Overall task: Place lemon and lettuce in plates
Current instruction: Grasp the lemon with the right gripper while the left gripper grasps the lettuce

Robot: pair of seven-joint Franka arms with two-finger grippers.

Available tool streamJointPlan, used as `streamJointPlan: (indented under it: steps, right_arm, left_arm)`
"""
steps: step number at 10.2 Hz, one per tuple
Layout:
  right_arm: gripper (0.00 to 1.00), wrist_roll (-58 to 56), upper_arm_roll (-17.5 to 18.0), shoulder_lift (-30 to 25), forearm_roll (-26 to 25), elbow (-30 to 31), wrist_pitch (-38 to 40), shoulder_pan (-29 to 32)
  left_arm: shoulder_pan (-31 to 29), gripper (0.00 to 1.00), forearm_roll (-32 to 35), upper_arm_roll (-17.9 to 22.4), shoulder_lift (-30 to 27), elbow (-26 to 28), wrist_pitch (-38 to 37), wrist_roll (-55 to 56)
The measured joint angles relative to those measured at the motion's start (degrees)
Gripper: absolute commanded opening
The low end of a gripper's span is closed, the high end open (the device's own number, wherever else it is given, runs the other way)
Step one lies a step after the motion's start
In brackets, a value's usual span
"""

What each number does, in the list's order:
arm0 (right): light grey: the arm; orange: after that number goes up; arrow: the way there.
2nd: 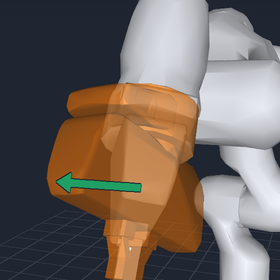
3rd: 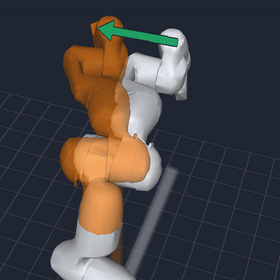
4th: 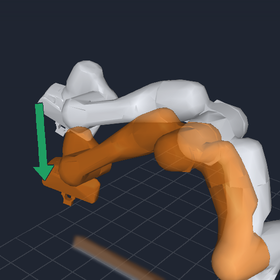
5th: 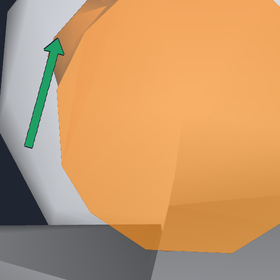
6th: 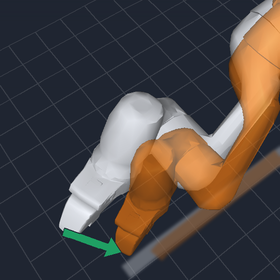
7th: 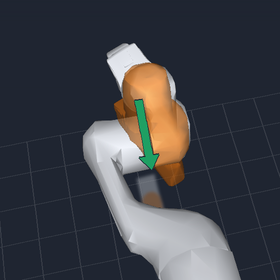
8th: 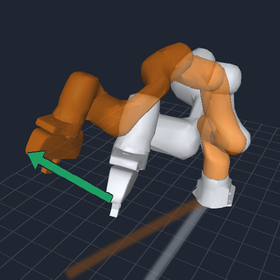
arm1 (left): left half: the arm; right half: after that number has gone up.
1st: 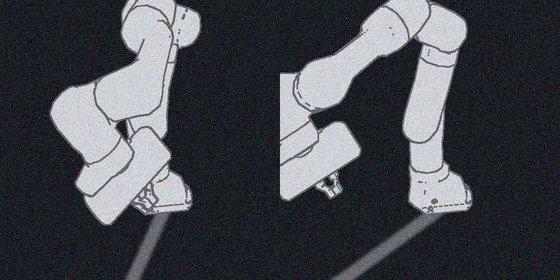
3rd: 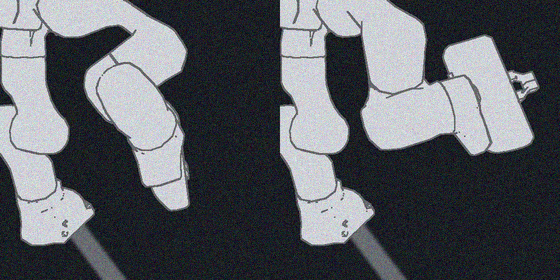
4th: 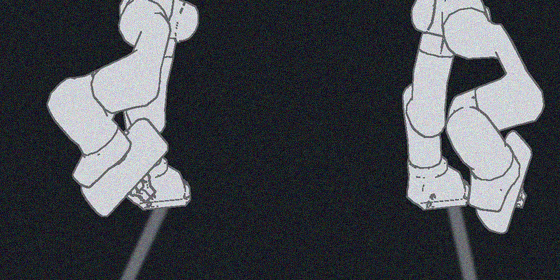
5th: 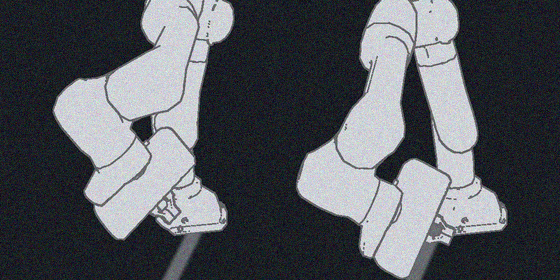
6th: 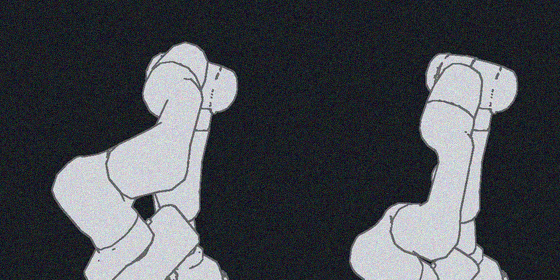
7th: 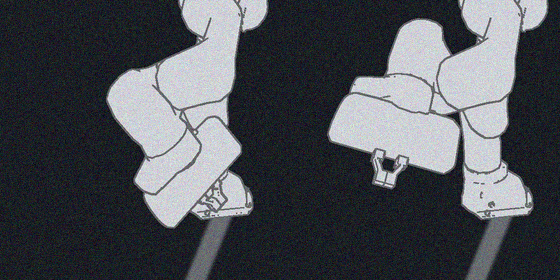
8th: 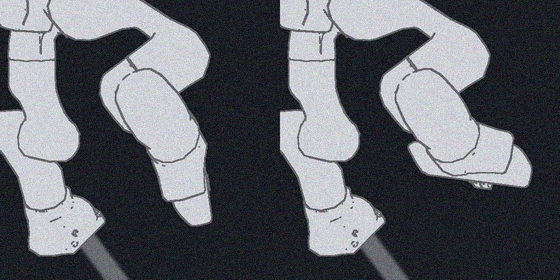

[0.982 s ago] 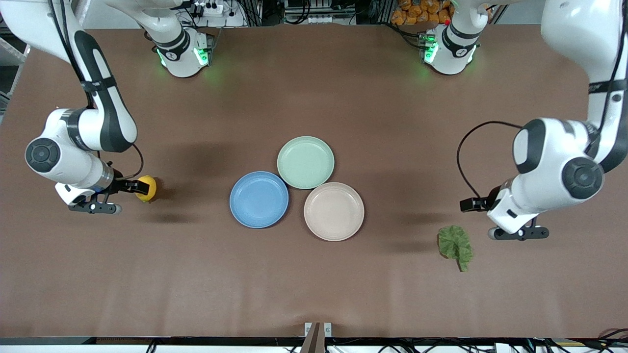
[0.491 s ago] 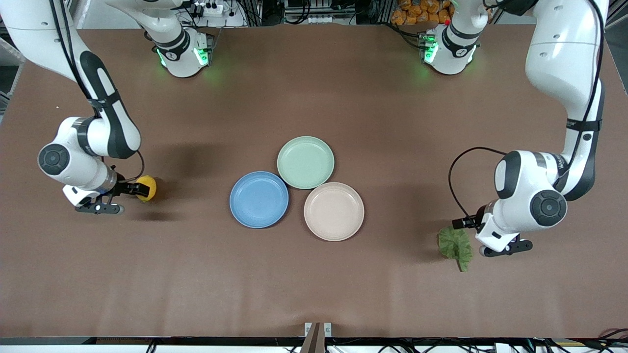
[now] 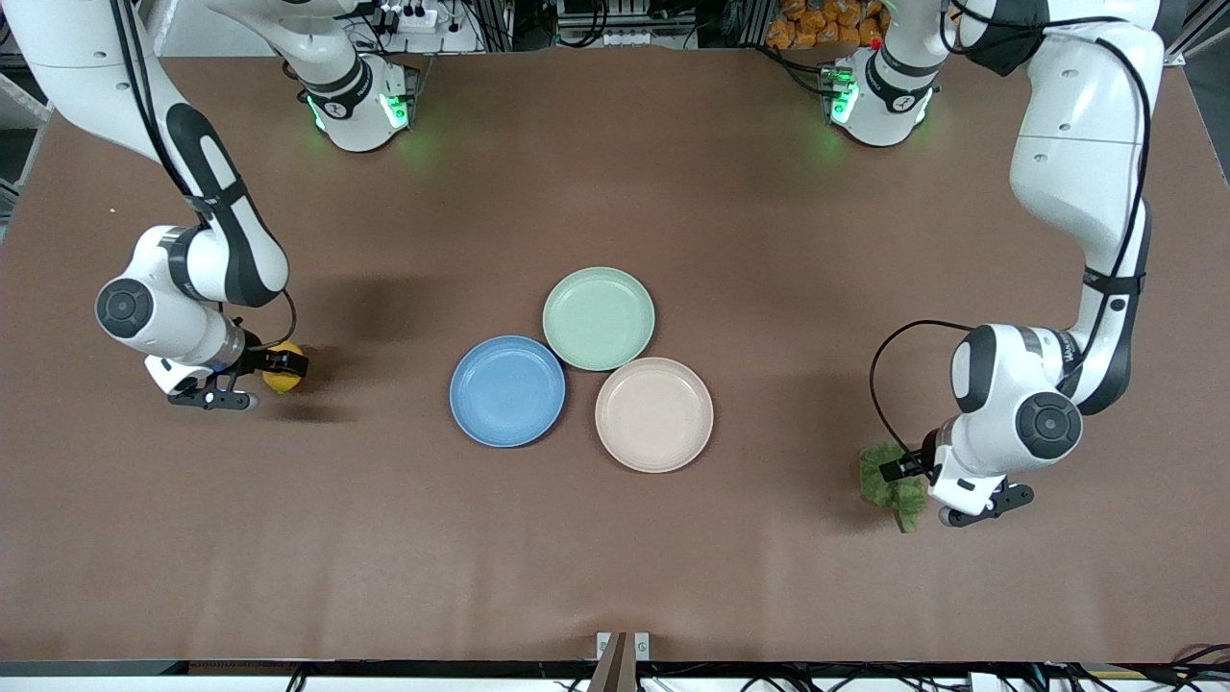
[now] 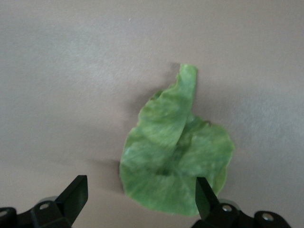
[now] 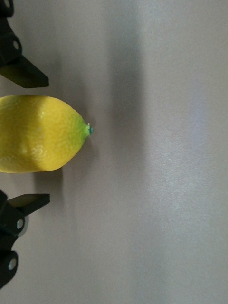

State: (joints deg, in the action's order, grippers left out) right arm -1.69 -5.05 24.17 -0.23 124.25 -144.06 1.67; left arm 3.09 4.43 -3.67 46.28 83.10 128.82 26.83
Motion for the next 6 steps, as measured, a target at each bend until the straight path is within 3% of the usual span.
streamJointPlan:
  steps: [1, 2, 3, 4, 5, 6]
  right_arm:
    - [0.39, 0.0, 0.0, 0.2, 0.0, 0.4, -0.4, -0.1]
    - [0.34, 0.0, 0.1, 0.3, 0.0, 0.5, -0.5, -0.2]
    - [0.14, 0.0, 0.1, 0.2, 0.1, 0.5, -0.5, -0.2]
    - [0.05, 0.0, 0.1, 0.2, 0.1, 0.5, -0.5, -0.3]
    - [0.03, 0.1, 0.1, 0.2, 0.1, 0.4, -0.5, -0.6]
    - [0.03, 0.4, 0.2, 0.2, 0.3, 0.0, -0.3, -1.1]
  left_arm:
    - [0.4, 1.00, 0.0, 0.0, 1.1, -0.9, 1.1, 0.8]
    - [0.9, 1.00, 0.0, 0.0, 2.1, -1.6, 2.5, 1.5]
    - [1.3, 1.00, 0.0, 0.0, 2.9, -1.9, 3.8, 1.8]
    - [1.5, 0.95, 0.0, 0.0, 3.5, -2.1, 4.8, 1.9]
    - [1.5, 0.01, 0.0, 0.0, 3.9, -2.1, 5.8, 1.9]
    - [1.5, 0.00, 0.0, 0.0, 4.1, -2.1, 6.2, 1.9]
